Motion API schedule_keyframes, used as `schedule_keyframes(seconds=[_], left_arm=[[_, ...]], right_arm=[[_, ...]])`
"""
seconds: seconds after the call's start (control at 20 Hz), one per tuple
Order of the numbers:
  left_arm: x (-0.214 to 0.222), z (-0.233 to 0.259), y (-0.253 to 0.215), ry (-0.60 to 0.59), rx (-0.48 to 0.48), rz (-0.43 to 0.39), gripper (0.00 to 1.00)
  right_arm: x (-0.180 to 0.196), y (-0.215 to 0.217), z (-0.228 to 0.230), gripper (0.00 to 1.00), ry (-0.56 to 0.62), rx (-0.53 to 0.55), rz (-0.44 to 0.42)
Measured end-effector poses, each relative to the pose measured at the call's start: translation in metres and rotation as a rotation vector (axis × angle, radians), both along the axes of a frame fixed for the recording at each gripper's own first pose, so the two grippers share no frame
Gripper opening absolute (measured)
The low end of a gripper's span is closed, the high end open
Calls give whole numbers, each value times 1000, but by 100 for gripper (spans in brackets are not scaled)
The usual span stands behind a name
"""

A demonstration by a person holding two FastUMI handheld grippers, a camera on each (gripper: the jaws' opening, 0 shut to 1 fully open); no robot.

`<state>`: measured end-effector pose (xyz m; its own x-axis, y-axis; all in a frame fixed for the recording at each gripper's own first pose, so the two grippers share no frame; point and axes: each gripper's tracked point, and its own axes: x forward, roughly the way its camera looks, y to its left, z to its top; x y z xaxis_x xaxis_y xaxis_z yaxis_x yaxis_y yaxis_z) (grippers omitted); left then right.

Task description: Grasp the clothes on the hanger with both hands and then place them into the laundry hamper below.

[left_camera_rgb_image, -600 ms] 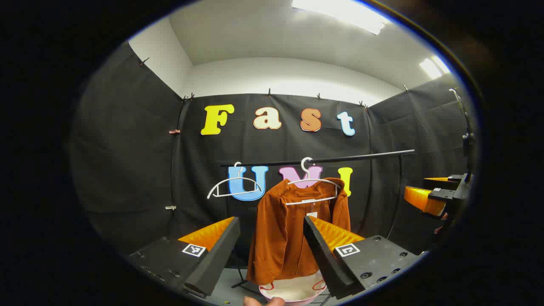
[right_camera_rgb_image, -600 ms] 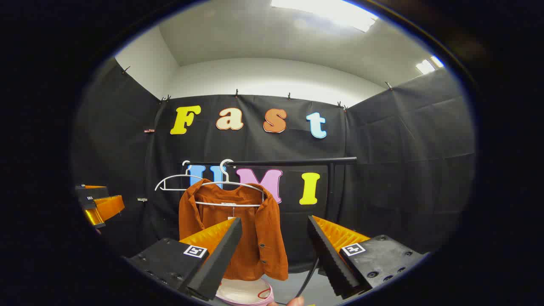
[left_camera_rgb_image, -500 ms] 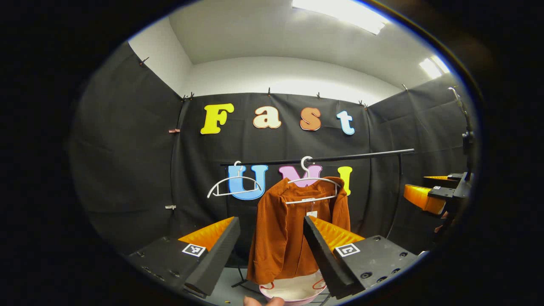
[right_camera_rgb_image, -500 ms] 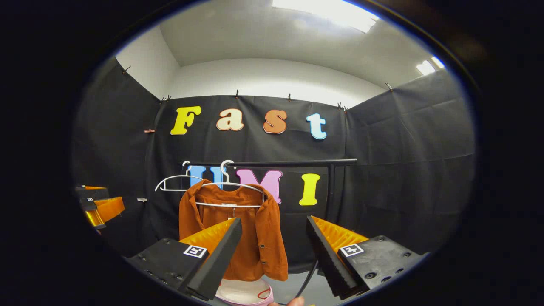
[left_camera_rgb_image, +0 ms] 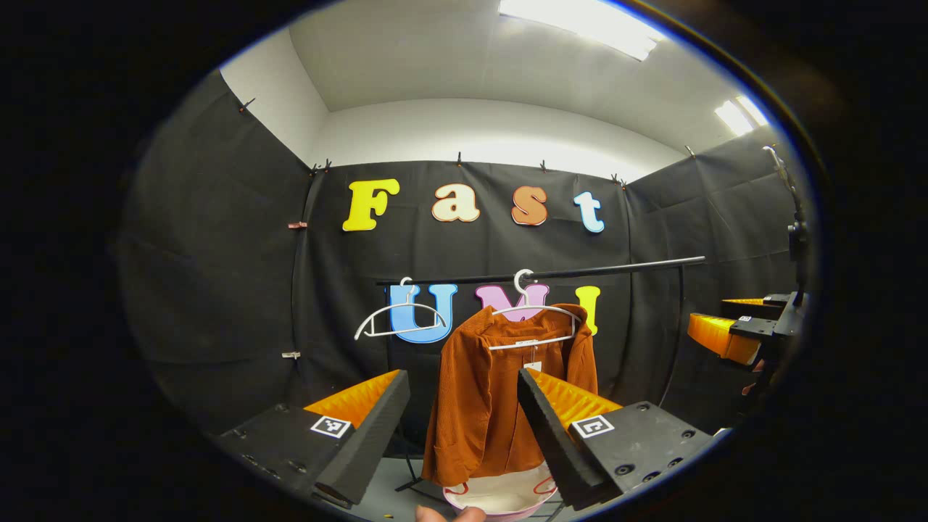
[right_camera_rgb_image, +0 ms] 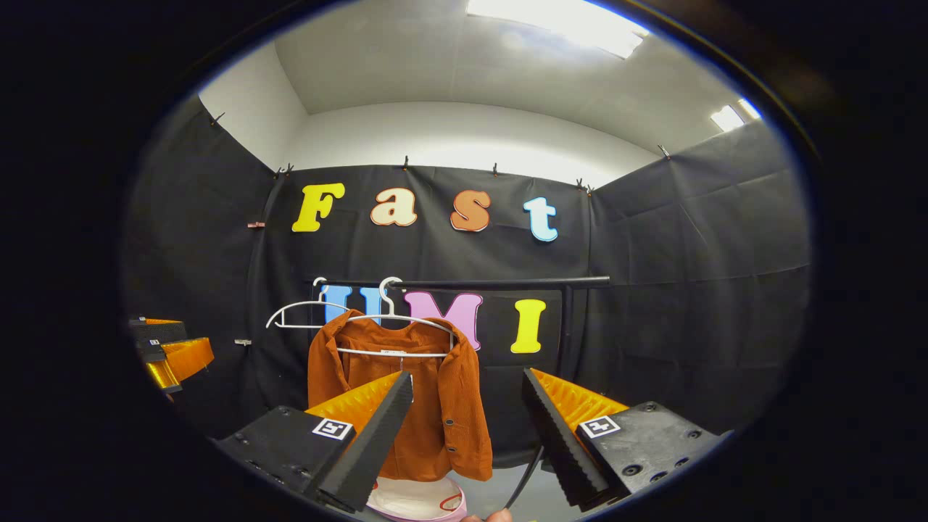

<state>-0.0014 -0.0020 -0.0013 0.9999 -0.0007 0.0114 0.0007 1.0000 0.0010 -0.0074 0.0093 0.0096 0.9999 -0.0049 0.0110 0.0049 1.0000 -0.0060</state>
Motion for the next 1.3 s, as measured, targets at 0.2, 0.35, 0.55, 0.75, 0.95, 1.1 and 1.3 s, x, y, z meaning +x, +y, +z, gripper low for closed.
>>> schedule_keyframes(seconds=[0.2, 0.35, 0.55, 0.75, 0.95, 1.1, 1.3], left_arm=[[2, 0, -1, 2, -5, -12, 95], [10, -2, -3, 9, -10, -28, 95], [37, -5, -10, 11, -2, -35, 95], [79, -13, -18, 21, -5, -14, 95], [132, -30, -27, 45, -14, 5, 95], [170, -51, -31, 80, -18, 22, 95], [222, -76, -36, 115, 5, 39, 95]], right_arm=[[1, 4, 0, 98, 6, 3, -1], [7, 8, -3, 98, 7, 10, -5], [28, 14, -12, 98, 16, 5, 1], [66, 20, -18, 97, 14, 20, 33], [110, 18, -38, 97, 27, 29, 45], [142, 19, -63, 97, 54, 26, 52], [184, 22, -95, 97, 83, 28, 74]])
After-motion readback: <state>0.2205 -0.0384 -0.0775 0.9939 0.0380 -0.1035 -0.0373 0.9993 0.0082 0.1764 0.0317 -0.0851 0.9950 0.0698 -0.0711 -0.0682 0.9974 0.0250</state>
